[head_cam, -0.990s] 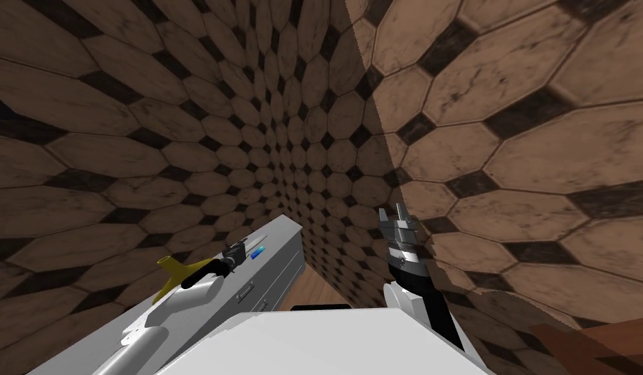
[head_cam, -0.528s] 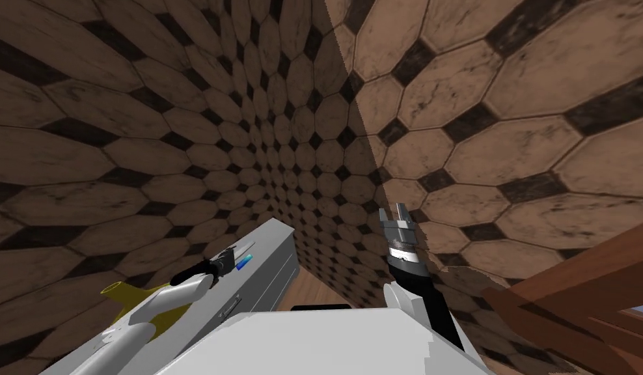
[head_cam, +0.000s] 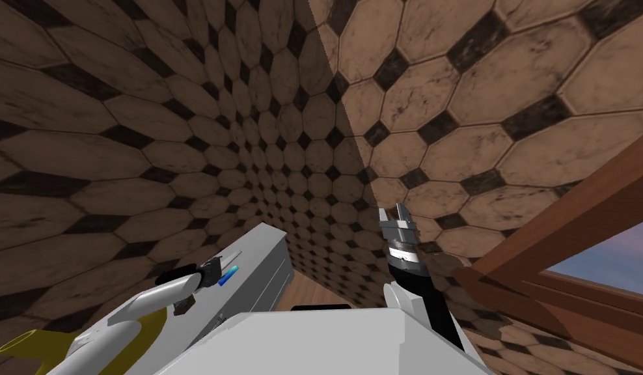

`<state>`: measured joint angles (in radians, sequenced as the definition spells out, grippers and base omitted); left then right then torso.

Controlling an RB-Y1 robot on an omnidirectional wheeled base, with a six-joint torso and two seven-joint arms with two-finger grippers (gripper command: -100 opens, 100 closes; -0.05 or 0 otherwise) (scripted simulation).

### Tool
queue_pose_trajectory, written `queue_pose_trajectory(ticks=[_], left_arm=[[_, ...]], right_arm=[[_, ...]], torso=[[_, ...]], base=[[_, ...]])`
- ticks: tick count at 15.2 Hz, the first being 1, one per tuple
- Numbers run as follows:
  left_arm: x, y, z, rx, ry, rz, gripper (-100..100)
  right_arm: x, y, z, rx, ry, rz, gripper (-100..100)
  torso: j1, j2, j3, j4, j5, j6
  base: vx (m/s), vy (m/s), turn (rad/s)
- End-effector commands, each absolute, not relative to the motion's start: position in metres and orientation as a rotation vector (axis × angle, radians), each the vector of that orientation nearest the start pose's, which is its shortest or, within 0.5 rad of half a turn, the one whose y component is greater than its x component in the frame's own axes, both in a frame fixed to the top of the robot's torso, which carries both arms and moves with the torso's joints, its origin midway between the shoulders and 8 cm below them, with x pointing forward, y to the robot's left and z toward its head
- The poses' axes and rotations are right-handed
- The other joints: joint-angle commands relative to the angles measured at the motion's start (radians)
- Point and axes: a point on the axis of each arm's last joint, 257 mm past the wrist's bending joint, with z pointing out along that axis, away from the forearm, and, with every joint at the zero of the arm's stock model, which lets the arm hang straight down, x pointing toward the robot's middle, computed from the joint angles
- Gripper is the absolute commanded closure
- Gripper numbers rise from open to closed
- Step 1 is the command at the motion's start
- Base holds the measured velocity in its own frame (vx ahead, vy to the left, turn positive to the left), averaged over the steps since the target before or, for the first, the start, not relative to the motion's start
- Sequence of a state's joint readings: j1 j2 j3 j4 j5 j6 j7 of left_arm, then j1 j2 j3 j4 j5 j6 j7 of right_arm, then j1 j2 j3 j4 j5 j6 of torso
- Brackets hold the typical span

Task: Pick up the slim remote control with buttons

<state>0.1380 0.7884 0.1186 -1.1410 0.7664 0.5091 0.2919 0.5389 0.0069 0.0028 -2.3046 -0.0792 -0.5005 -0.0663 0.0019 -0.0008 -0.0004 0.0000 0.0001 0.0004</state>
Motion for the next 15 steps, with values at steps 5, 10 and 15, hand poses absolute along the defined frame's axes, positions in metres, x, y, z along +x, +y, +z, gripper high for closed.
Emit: queue_pose_trajectory(ticks=[5,10,15], left_arm=[[0.306,0.655,-0.427,-2.418,0.959,-0.424,-100],[0.268,0.676,-0.434,-2.578,0.813,-0.328,-100],[0.236,0.690,-0.434,-2.705,0.660,-0.260,-100]], right_arm=[[0.334,-0.292,0.023,0.744,0.541,1.399,0],[0.334,-0.292,0.023,0.744,0.541,1.399,0],[0.334,-0.292,0.023,0.744,0.541,1.399,0]], torso=[[0.001,0.000,0.000,0.000,0.000,0.000],[0.001,0.000,0.000,0.000,0.000,0.000],[0.002,0.000,0.000,0.000,0.001,-0.001]], base=[[0.021,0.007,-0.190],[0.019,0.019,-0.184],[0.014,0.032,-0.133]])
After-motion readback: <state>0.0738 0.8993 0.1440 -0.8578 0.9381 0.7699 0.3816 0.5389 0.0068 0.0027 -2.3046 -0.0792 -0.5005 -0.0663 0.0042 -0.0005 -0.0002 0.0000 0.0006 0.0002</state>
